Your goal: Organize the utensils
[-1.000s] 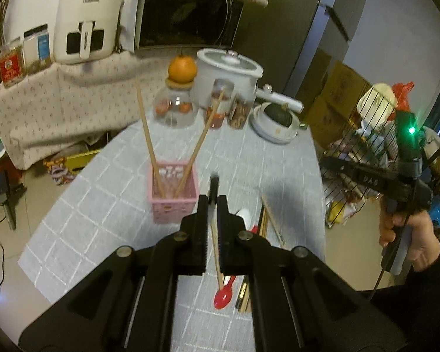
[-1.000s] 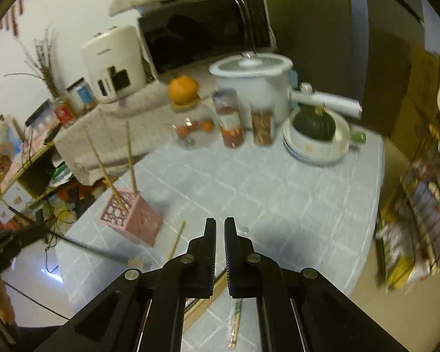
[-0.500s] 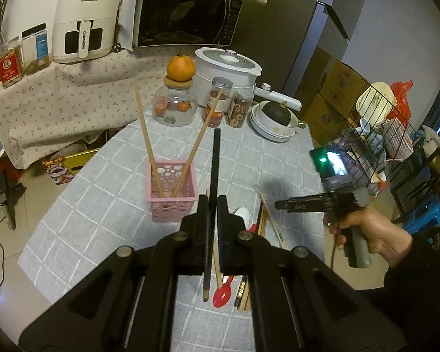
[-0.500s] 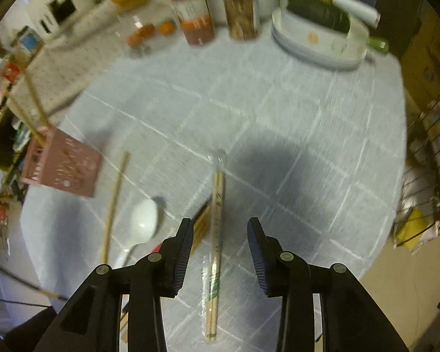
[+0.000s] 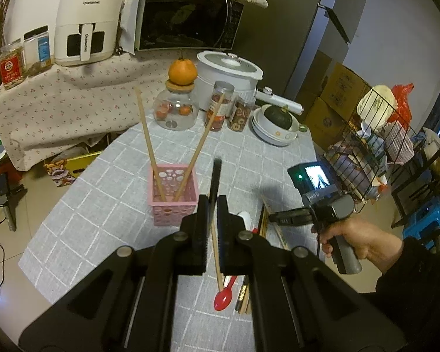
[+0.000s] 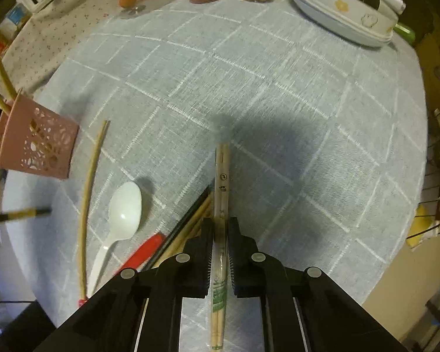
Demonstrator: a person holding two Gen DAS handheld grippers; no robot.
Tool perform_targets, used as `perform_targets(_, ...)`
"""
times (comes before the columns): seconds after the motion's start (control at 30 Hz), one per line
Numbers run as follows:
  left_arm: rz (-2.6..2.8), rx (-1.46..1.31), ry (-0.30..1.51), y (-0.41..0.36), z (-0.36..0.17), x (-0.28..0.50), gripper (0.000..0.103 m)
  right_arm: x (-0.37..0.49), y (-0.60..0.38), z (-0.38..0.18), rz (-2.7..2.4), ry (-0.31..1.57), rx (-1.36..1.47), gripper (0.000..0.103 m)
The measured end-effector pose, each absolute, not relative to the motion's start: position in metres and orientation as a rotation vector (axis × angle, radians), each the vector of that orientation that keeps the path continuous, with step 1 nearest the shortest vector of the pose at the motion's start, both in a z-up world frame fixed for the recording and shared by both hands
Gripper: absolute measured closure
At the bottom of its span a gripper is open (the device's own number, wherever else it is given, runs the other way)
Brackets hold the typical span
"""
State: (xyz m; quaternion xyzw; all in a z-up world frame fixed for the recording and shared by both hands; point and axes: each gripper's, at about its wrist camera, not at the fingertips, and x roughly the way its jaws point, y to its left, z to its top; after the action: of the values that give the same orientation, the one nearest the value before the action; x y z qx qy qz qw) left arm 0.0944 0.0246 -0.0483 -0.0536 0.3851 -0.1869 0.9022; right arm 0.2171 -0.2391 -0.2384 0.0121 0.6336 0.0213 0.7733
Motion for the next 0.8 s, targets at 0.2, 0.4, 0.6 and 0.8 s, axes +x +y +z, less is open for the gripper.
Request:
perform_targets(0.2, -0.344, -0.135, 0.700, 0.037, -0.032, 0.090, 0.097, 0.193, -0.248, -0.186, 0.087, 1.213, 0.084, 0.093)
perform_targets(0.4, -0.305, -0.180, 0.607, 0.048, -0.016, 0.088, 0.097, 0.173, -0.245, -0.125, 0.145, 1.012, 0.166, 0.093)
perform_targets(0.6, -0.253, -0.247, 0.485, 0.063, -0.002, 0.089, 0.098, 0.165, -0.231, -0.072, 0.191, 0.817, 0.195, 0.093)
perform_targets(0.8, -0.218, -0.306, 0.402, 0.071, -0.005, 0.108, 0.098, 0.166, -0.212, -0.058, 0.232, 0.761, 0.220, 0.093)
